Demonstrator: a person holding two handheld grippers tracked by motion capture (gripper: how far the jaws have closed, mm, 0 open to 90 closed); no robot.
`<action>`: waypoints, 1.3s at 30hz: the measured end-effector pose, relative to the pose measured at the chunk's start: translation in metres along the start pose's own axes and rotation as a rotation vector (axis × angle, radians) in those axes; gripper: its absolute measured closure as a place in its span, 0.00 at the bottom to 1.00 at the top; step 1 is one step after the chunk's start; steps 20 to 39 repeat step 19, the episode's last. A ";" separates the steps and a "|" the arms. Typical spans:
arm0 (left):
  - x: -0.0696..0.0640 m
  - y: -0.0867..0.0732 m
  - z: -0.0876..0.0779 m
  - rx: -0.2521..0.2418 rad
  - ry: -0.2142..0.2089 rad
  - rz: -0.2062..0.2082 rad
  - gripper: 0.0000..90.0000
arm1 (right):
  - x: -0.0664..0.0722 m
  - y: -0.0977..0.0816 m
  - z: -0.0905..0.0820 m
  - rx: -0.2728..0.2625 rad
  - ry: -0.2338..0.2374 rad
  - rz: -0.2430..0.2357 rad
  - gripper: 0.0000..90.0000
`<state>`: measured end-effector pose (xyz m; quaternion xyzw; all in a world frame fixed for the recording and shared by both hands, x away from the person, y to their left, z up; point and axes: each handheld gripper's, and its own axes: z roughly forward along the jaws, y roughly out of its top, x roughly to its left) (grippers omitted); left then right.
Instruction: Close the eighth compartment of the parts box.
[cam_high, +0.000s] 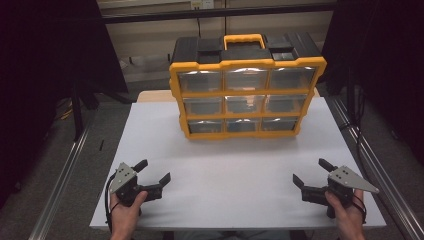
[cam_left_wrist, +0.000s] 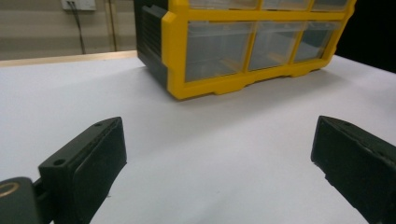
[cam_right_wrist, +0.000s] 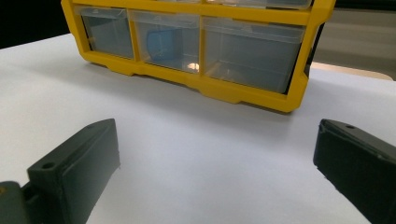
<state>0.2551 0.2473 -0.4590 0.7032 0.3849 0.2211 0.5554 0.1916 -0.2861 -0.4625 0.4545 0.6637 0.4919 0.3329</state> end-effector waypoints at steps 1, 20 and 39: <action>0.000 0.000 -0.001 -0.013 0.003 -0.015 0.04 | 0.000 0.000 -0.001 0.002 0.001 0.000 0.00; 0.001 0.003 0.001 -0.019 0.032 -0.013 0.04 | -0.004 -0.001 0.002 0.012 0.000 -0.005 0.00; 0.001 0.003 0.001 -0.019 0.032 -0.013 0.04 | -0.004 -0.001 0.002 0.012 0.000 -0.005 0.00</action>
